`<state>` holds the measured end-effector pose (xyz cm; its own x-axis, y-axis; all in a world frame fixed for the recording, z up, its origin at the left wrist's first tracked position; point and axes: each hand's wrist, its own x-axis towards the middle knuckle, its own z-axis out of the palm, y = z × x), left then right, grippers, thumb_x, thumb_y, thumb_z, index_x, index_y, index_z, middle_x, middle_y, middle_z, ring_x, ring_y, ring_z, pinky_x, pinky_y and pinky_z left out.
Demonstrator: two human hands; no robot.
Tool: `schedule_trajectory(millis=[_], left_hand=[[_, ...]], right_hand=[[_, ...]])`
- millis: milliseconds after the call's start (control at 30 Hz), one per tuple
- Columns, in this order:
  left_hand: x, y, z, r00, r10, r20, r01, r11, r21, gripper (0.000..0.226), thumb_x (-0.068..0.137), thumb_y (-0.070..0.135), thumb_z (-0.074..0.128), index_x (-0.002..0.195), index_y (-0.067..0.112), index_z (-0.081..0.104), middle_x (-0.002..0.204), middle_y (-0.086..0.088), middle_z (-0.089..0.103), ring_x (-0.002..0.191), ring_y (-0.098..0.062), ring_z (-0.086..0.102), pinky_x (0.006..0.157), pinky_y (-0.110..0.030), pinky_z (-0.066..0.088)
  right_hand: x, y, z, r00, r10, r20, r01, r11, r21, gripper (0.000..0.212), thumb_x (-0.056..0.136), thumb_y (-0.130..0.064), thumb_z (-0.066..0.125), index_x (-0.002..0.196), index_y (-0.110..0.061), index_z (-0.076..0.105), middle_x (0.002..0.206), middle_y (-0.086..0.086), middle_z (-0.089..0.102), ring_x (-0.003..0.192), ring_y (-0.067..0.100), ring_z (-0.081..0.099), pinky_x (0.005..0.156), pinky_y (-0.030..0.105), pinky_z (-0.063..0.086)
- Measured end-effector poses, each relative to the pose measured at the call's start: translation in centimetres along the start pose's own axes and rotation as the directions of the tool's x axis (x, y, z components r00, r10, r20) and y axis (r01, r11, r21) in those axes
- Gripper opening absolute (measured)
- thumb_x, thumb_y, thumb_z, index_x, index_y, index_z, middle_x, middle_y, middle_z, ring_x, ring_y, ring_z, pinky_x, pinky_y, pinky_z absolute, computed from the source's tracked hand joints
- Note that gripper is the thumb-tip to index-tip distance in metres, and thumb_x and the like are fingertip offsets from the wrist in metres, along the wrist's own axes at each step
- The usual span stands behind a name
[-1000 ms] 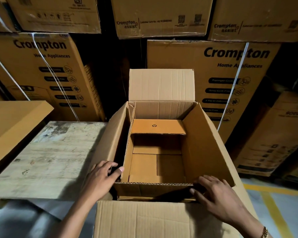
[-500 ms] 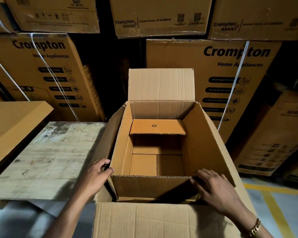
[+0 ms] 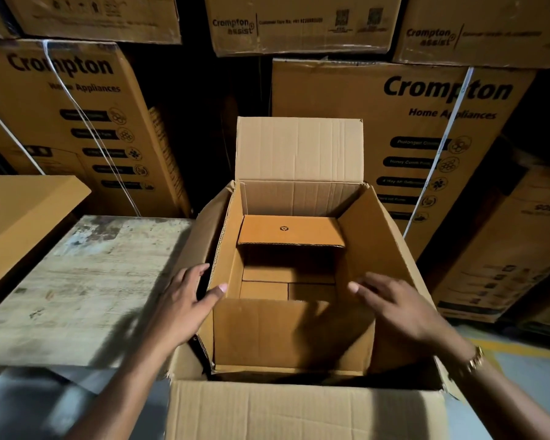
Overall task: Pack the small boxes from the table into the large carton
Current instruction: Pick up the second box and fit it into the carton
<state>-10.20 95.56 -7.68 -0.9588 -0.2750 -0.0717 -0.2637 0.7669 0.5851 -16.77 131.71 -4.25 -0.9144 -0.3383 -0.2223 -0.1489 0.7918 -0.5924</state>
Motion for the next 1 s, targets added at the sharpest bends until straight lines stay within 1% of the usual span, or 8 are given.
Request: schedule_trajectory(millis=[67,233,400,500,600,733,867,1000], left_hand=[[0.8,0.3,-0.1,1.0,0.014,0.019,-0.015,0.999,0.04,0.062,0.092,0.061,0.049,0.148,0.039,0.033,0.157,0.002,0.029,0.132,-0.026,0.045,0.105,-0.051,0.043],[1.8,-0.4,0.6,0.993,0.112,-0.027,-0.107,0.984,0.142,0.062,0.095,0.048,0.054,0.151,0.035,0.03,0.153,0.006,0.032,0.121,-0.021,0.054,0.095,-0.041,0.049],[3.1,-0.8,1.2,0.919,0.391,-0.046,-0.319,0.808,0.495,0.074,0.064,0.019,0.085,0.134,0.018,0.059,0.139,-0.008,0.056,0.129,-0.032,0.052,0.103,-0.053,0.043],[3.7,0.1,2.5,0.862,0.503,0.06,-0.448,0.703,0.552,0.061,0.056,0.035,0.087,0.113,0.02,0.073,0.124,-0.005,0.068,0.129,-0.032,0.055,0.118,-0.053,0.015],[3.3,1.7,3.0,0.874,0.389,0.291,-0.484,0.647,0.589,0.061,0.077,0.059,0.059,0.125,0.021,0.067,0.126,-0.001,0.068,0.138,-0.029,0.046,0.118,-0.055,-0.013],[2.7,3.0,3.4,0.861,0.185,0.474,-0.482,0.594,0.644,0.06,0.092,0.06,0.036,0.132,0.019,0.053,0.126,-0.002,0.062,0.136,-0.027,0.038,0.103,-0.058,-0.035],[3.7,4.8,3.4,0.824,0.175,0.539,-0.555,0.44,0.706,0.07,0.097,0.058,0.035,0.143,0.005,0.042,0.143,-0.02,0.05,0.145,-0.04,0.026,0.101,-0.062,-0.036],[5.7,7.6,5.6,0.763,0.065,0.643,-0.613,0.388,0.688,0.087,0.097,0.054,0.046,0.158,0.011,0.001,0.164,-0.025,0.001,0.149,-0.049,0.003,0.109,-0.066,-0.022]], right_hand=[[3.8,-0.2,-0.4,0.999,0.018,0.044,-0.018,1.0,-0.002,0.089,0.082,-0.086,0.033,0.146,-0.026,0.047,0.141,-0.011,0.053,0.129,0.013,0.053,0.109,0.037,0.04],[14.9,-0.2,1.8,0.974,0.058,0.218,-0.018,0.983,-0.182,0.047,0.098,-0.059,0.048,0.125,-0.023,0.062,0.123,0.004,0.066,0.11,0.023,0.061,0.098,0.042,0.049],[22.2,1.5,7.4,0.915,0.269,0.302,-0.155,0.923,-0.353,0.073,0.099,-0.058,0.047,0.155,-0.015,0.032,0.16,0.015,0.033,0.143,0.034,0.037,0.113,0.04,0.033],[22.9,1.6,8.6,0.949,0.258,0.18,-0.174,0.907,-0.383,0.087,0.093,-0.064,0.05,0.16,-0.023,0.013,0.167,0.01,0.014,0.147,0.037,0.029,0.116,0.051,0.03],[23.0,0.9,7.7,0.993,0.122,-0.002,-0.111,0.897,-0.428,0.085,0.094,-0.06,0.052,0.16,-0.024,0.013,0.165,0.011,0.02,0.144,0.036,0.033,0.113,0.054,0.033],[24.7,-0.1,5.1,0.992,0.043,-0.116,-0.09,0.894,-0.439,0.081,0.092,-0.058,0.053,0.157,-0.022,0.02,0.16,0.011,0.03,0.14,0.035,0.039,0.109,0.053,0.037],[26.7,-0.9,3.1,0.995,0.054,-0.09,-0.09,0.878,-0.47,0.079,0.092,-0.057,0.054,0.155,-0.02,0.025,0.152,0.01,0.039,0.137,0.034,0.043,0.107,0.051,0.039],[28.0,-1.6,2.4,0.996,0.072,-0.061,-0.093,0.86,-0.503,0.075,0.09,-0.054,0.058,0.152,-0.021,0.03,0.147,0.011,0.043,0.134,0.035,0.046,0.106,0.052,0.04]])
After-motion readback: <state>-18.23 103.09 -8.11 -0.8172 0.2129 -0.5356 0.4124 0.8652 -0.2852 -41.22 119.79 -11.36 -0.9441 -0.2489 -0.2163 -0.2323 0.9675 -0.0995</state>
